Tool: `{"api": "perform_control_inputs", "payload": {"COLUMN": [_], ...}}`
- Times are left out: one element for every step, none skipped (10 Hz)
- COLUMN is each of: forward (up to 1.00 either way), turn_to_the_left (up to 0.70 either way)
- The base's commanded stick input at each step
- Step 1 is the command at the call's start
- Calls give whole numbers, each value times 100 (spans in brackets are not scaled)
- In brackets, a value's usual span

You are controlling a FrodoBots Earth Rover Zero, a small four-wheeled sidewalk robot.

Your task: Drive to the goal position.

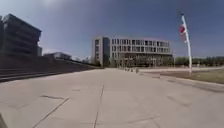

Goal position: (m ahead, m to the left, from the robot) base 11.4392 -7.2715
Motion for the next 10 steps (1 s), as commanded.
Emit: {"api": "perform_control_inputs", "payload": {"forward": [70, 70, 70, 70, 70, 70, 70, 70, 70, 70], "turn_to_the_left": [0, 0, 0, 0, 0, 0, 0, 0, 0, 0]}}
